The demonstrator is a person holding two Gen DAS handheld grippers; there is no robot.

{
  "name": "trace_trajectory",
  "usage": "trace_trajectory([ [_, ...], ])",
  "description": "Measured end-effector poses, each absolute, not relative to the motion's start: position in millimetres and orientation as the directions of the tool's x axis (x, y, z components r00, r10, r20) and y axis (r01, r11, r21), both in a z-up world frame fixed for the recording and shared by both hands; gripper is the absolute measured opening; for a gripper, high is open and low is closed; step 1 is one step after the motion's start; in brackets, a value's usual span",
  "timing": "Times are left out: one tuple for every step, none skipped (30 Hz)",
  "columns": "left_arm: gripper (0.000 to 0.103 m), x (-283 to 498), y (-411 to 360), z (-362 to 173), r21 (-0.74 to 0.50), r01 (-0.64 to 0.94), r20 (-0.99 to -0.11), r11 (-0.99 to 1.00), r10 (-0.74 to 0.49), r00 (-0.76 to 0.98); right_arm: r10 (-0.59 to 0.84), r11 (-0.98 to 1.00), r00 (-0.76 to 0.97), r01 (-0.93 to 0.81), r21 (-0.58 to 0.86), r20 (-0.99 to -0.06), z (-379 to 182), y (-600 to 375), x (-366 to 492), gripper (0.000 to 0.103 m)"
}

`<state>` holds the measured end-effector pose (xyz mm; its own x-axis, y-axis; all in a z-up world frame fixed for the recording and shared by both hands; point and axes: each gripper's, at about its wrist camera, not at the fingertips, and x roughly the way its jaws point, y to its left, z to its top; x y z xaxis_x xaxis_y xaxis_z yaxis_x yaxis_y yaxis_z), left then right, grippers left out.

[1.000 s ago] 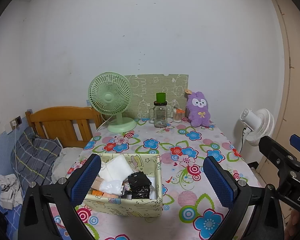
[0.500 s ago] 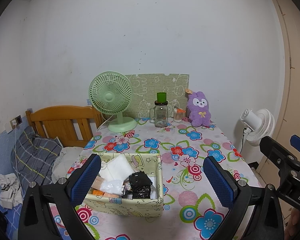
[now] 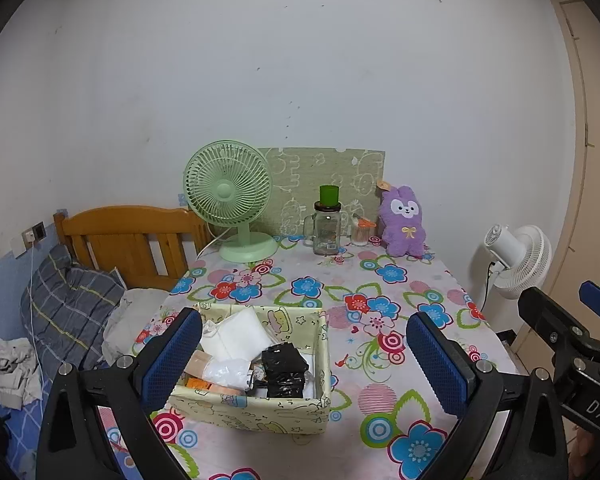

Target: Organize soft objects

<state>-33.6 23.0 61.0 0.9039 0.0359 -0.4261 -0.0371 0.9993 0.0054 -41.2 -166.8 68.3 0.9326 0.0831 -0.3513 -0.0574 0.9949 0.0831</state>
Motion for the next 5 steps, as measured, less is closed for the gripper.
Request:
trace_trajectory([
  [0.103,-33.8,23.4,60.8,0.006,-0.037,-0.426,0.999,0.036,0.904,0.083,0.995,0.932,-0.058,0.082,-0.352,68.4,-166.3,-40.6,0.103],
  [0.103,-33.7,23.6,60.4,0.006,-0.037,-0.427,0.999,0.036,0.903,0.083,0.995,0.932,-0.058,0.081,-0.353,68.1,-166.2,-40.1,0.103],
  [0.103,-33.1,23.9,60.1,0.005,-0.037,-0.428,0.999,0.036,0.903,0.083,0.995,0.932,-0.057,0.083,-0.353,68.2,-166.1,-40.4,0.103],
  [0.103,-32.5,24.0,59.6,0.006,-0.038,-0.429,0.999,0.036,0.902,0.083,0.995,0.932,-0.057,0.083,-0.354,67.9,-166.0,-40.3,0.103],
  [0.103,-32.3,24.2,59.3,0.006,-0.038,-0.43,0.999,0.037,0.902,0.083,0.995,0.931,-0.057,0.083,-0.354,67.9,-165.9,-40.3,0.103],
])
